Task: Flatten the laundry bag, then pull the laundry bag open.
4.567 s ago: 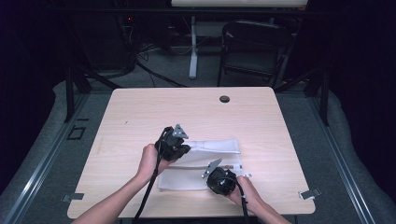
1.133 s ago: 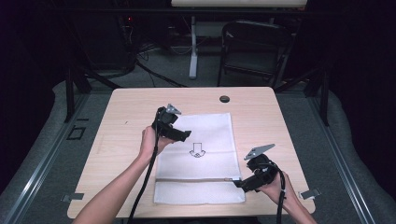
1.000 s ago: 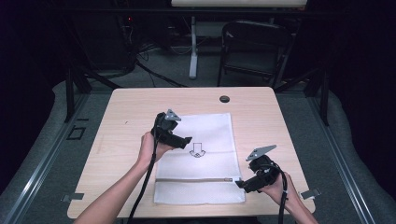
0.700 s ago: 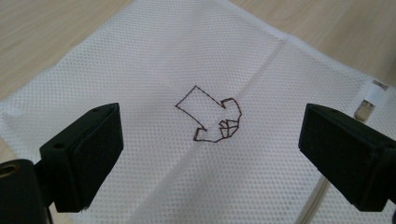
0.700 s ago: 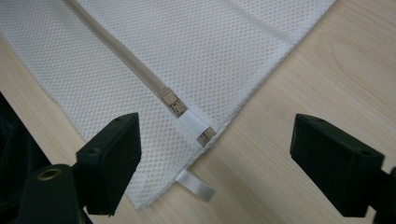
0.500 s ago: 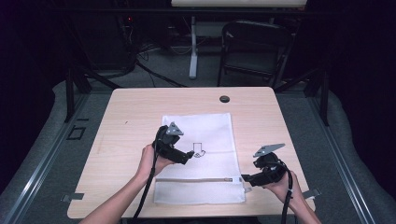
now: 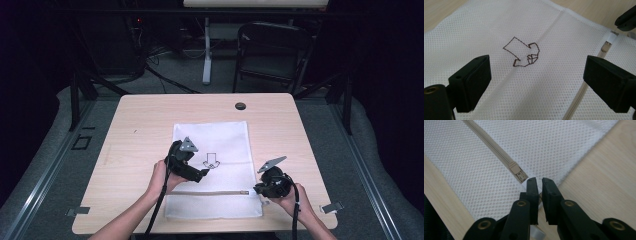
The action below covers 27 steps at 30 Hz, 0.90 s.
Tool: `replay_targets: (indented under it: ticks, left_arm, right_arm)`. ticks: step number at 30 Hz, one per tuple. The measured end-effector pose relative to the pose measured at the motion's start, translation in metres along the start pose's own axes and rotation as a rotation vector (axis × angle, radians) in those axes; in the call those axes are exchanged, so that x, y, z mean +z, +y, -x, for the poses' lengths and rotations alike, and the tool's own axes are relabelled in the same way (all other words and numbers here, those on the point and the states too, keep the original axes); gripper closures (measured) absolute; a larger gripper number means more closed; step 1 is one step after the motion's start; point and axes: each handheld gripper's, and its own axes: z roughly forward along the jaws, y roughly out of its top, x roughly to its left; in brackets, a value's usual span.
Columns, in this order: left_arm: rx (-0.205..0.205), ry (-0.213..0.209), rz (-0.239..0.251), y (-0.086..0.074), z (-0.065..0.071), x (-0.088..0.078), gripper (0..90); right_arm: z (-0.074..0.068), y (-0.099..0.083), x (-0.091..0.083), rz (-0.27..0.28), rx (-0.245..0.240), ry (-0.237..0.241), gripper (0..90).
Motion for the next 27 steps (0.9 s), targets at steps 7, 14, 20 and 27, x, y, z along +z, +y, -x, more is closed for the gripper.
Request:
replay_targets:
  ticks: [7,14,20,27]
  left_arm:
    - [0.025,-0.021,0.0,-0.002,0.007,0.006,9.7]
    - [0.05,-0.052,0.013,0.0,0.017,0.012,11.0]
    - [0.09,-0.077,0.008,0.004,0.033,0.026,12.1]
    - [0.156,-0.138,-0.012,0.011,0.053,0.046,14.9]
  right_arm:
    - [-0.004,0.002,0.018,-0.053,-0.014,0.011,90.0]
    - [-0.003,0.002,0.021,-0.045,-0.006,0.023,90.0]
    - [-0.003,0.002,0.021,-0.037,-0.016,0.024,90.0]
    - [-0.002,0.001,0.021,-0.034,-0.031,0.033,90.0]
